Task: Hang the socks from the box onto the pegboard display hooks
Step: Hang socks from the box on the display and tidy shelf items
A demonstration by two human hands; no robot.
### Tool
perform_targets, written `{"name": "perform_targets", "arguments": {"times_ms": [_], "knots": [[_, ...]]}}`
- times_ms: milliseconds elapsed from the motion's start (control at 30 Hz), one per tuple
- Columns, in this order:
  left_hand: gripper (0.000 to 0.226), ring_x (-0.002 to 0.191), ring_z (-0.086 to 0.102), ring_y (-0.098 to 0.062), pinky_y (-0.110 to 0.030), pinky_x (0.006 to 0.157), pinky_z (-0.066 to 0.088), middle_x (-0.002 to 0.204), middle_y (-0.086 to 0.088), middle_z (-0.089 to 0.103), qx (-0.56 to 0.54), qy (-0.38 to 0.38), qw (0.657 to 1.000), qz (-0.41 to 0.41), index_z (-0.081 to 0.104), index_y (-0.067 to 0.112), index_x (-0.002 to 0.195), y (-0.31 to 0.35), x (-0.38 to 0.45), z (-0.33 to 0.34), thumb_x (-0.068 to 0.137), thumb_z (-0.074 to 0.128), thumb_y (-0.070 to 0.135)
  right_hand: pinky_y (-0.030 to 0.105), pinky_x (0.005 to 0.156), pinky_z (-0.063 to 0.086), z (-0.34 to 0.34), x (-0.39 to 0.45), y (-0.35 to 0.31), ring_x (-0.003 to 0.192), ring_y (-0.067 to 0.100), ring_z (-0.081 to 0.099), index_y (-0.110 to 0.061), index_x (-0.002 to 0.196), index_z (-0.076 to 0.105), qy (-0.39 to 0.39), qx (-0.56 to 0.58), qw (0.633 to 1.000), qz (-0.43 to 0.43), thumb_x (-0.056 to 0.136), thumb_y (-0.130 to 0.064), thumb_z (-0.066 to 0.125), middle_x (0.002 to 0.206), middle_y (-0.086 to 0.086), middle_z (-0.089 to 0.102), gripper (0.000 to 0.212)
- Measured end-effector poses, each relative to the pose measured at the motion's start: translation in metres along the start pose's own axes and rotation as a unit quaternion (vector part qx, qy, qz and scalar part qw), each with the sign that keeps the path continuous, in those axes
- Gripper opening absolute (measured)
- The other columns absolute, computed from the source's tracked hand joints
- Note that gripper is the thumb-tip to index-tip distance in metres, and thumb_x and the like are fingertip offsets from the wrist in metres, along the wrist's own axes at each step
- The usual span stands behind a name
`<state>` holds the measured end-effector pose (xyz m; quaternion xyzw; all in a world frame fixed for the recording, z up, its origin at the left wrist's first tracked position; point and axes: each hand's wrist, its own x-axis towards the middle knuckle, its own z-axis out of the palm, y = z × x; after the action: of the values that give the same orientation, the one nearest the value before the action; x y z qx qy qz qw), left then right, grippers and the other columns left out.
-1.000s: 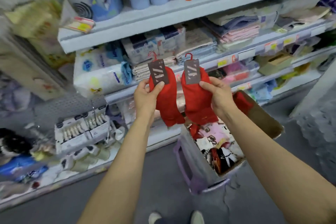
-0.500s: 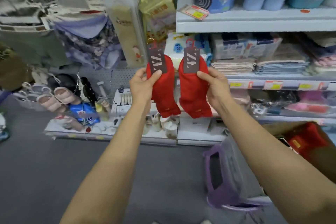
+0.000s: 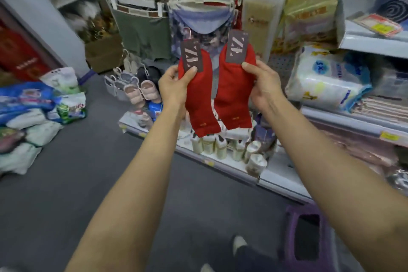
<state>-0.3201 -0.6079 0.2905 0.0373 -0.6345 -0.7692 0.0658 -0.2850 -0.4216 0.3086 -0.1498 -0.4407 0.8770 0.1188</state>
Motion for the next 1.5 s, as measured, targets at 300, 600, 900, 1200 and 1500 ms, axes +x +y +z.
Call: {"name": "perform_targets", "arguments": {"times_ms": [300, 600, 900, 1200, 1500], "knots": [[0.018, 0.073, 0.07, -0.01, -0.028, 0.075, 0.06, 0.083, 0.003, 0.073, -0.02, 0.102, 0.994, 0.033, 0.069, 0.009, 0.098, 0.023, 0.049, -0.059, 0.082, 0.076, 0.005, 0.019, 0.052, 0.052, 0.089, 0.055, 0.04, 0.056, 0.011, 0.067, -0.008, 0.092, 0.068, -0.103, -0.026, 0.993, 0.06, 0.082, 0.008, 0.063, 0.066, 0.002, 0.073, 0.019], [0.017, 0.08, 0.071, -0.015, -0.024, 0.067, 0.057, 0.087, -0.001, 0.074, -0.01, 0.206, 0.977, 0.054, 0.069, 0.009, 0.096, 0.041, 0.093, -0.131, 0.082, 0.077, 0.005, 0.033, 0.07, 0.059, 0.175, 0.096, 0.107, 0.065, 0.018, 0.069, -0.006, 0.094, 0.069, -0.175, -0.041, 0.977, 0.118, 0.079, 0.007, 0.066, 0.075, 0.008, 0.074, 0.02], [0.021, 0.085, 0.073, -0.02, -0.033, 0.078, 0.06, 0.091, -0.004, 0.076, -0.014, 0.229, 0.971, 0.072, 0.073, 0.009, 0.1, 0.065, 0.157, -0.242, 0.08, 0.079, 0.008, 0.029, 0.063, 0.057, 0.286, 0.097, 0.171, 0.065, 0.017, 0.07, -0.006, 0.088, 0.069, -0.205, -0.036, 0.97, 0.122, 0.079, 0.008, 0.067, 0.074, 0.008, 0.074, 0.017], [0.026, 0.074, 0.072, -0.007, -0.023, 0.067, 0.057, 0.085, 0.003, 0.075, 0.001, 0.208, 0.975, 0.074, 0.071, 0.004, 0.108, 0.087, 0.226, -0.332, 0.083, 0.076, 0.006, 0.027, 0.063, 0.056, 0.382, 0.11, 0.224, 0.067, 0.015, 0.07, -0.006, 0.093, 0.069, -0.185, -0.031, 0.978, 0.095, 0.082, 0.007, 0.067, 0.08, 0.007, 0.074, 0.017], [0.025, 0.079, 0.072, -0.011, -0.026, 0.073, 0.059, 0.09, -0.001, 0.075, -0.031, 0.17, 0.983, 0.061, 0.07, 0.005, 0.11, 0.079, 0.326, -0.368, 0.085, 0.074, 0.005, 0.027, 0.062, 0.057, 0.453, 0.165, 0.258, 0.064, 0.014, 0.069, -0.005, 0.09, 0.069, -0.178, -0.017, 0.981, 0.079, 0.082, 0.009, 0.065, 0.074, 0.005, 0.074, 0.017]]}}
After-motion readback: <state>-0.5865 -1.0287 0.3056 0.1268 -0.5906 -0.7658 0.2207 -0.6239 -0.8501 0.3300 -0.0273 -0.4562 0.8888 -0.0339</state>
